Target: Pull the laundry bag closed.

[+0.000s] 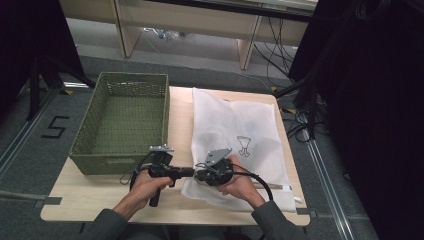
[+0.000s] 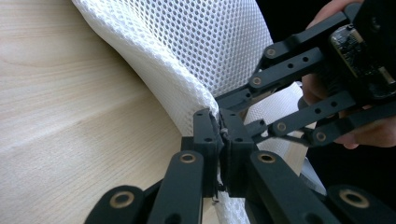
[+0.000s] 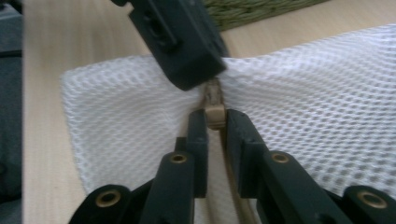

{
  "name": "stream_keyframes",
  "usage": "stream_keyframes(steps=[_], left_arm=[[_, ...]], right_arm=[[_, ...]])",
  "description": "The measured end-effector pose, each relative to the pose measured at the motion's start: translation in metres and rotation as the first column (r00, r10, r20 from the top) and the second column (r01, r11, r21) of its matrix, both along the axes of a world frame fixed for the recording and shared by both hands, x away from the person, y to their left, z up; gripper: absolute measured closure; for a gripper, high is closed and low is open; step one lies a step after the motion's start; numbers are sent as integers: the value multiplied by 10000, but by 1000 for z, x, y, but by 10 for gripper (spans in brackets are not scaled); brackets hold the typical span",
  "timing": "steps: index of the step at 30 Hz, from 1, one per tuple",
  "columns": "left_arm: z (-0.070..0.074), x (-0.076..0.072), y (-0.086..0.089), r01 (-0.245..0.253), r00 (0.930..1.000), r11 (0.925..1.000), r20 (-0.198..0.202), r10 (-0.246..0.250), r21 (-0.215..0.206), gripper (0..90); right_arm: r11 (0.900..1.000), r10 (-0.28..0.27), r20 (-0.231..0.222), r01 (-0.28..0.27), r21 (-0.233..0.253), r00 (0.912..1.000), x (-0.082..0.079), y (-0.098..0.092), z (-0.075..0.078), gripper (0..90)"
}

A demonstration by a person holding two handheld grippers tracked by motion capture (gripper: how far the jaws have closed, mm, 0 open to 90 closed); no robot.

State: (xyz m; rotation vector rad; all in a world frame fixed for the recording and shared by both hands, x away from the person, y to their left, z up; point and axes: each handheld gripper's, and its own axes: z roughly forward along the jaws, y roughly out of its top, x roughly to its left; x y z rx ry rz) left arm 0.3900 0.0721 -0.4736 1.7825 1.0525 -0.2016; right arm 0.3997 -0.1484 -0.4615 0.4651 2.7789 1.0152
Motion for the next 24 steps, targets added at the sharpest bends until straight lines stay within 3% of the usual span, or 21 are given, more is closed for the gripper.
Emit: stream_keyframes(steps=[6,12,24], left_arm=[[0,0,1,-115,9999,9999,-78,114,-46,860],[0,0,0,-128,9999,9999,-115,128,-34,859],[-2,0,0,-20,9999,10000,-111,20,-31,858]], right_arm=[[9998,-77,334,71,196,9994,0,-2,5,799],[9998,-195,642,193,50,9977,-1,0,3,790],[9996,275,861,-267,-100,9959,0,2,1,784]])
